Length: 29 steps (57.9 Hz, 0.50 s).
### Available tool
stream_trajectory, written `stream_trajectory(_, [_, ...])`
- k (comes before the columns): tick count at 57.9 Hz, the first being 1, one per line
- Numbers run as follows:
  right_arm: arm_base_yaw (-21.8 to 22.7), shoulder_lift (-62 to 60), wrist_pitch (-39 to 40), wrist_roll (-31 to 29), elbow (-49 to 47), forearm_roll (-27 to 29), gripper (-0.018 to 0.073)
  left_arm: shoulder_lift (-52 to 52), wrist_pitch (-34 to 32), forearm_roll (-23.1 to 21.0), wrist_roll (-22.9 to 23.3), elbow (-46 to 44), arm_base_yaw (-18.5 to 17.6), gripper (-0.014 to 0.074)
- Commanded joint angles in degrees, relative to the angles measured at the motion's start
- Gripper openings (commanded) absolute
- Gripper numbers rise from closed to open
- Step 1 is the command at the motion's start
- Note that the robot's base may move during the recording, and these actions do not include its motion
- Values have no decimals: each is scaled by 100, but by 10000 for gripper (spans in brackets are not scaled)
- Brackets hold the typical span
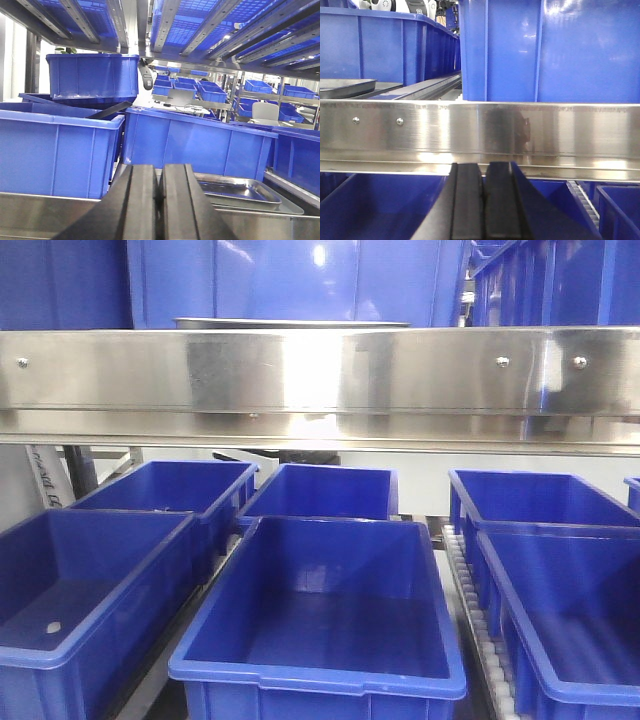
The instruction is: Stack silver trays without gaps
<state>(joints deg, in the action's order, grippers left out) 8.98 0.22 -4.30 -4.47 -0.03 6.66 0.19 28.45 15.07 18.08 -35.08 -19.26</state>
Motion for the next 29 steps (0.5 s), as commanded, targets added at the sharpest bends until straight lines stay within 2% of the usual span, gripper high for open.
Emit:
stream_trajectory(1, [-16,-22,92,-6,3,-56,-78,-19,-37,-20,48,10,23,-17])
stream_trajectory(25, [-16,-22,92,-6,3,-56,-78,-19,-47,43,36,10,23,-17])
stream_trajectory(29, [-16,-22,92,-6,3,-56,-78,-19,-191,53,-111,31,23,-17])
